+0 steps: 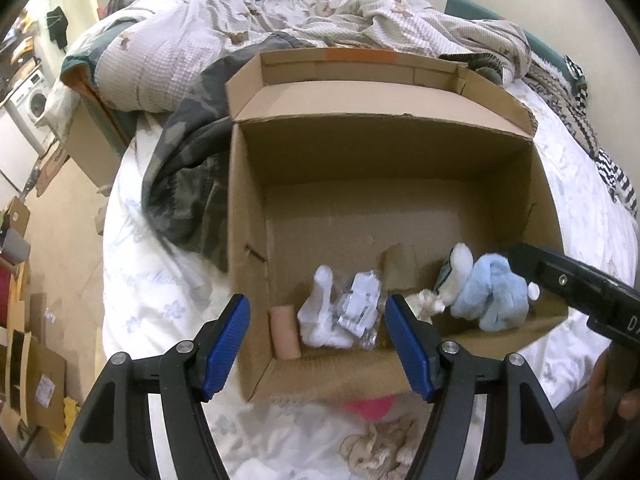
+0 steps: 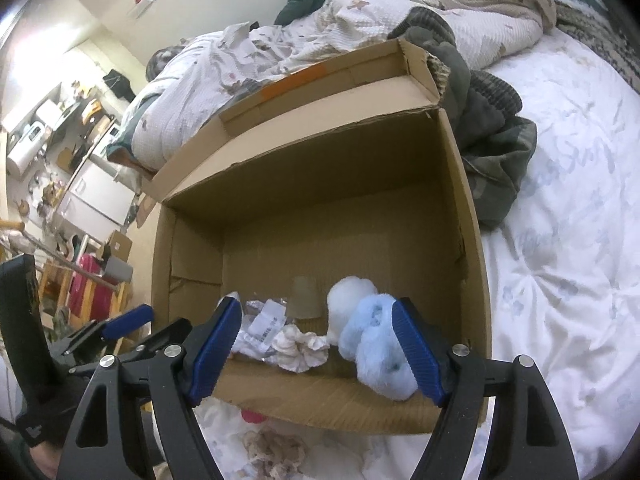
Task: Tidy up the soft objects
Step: 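Withdraw both open tools from the box toward the pink squishy and doll, then grasp the lace-trimmed plush doll with the right tool while the left tool grasps the pink heart squishy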
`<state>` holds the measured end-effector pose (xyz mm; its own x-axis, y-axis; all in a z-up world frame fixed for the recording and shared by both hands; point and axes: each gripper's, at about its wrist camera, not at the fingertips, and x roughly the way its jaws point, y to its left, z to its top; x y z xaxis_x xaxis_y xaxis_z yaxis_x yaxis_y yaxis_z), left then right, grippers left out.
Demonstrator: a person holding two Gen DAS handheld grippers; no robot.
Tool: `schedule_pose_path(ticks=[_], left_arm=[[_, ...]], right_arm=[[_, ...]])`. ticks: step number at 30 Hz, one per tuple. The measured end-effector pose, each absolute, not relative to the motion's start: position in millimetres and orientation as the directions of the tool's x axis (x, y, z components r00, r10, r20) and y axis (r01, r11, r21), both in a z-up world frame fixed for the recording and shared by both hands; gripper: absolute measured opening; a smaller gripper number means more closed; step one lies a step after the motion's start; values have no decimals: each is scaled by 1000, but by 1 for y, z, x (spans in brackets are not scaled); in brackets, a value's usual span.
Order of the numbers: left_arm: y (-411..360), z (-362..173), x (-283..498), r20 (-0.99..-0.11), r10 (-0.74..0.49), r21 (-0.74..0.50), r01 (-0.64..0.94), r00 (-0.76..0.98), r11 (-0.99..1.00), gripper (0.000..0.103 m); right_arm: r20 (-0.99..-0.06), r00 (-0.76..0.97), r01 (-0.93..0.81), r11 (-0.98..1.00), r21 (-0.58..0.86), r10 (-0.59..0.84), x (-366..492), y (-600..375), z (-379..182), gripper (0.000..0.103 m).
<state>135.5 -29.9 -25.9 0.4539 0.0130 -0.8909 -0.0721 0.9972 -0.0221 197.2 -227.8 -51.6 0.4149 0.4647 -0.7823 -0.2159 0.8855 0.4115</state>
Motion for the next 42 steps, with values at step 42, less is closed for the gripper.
schedule_pose_path(ticks=[42], left_arm=[[19,-26,65,-905,22,-93,-248,425,964,67]], right_arm=[[-937,-69,-318,883,345,341,105,-139,-163,83]])
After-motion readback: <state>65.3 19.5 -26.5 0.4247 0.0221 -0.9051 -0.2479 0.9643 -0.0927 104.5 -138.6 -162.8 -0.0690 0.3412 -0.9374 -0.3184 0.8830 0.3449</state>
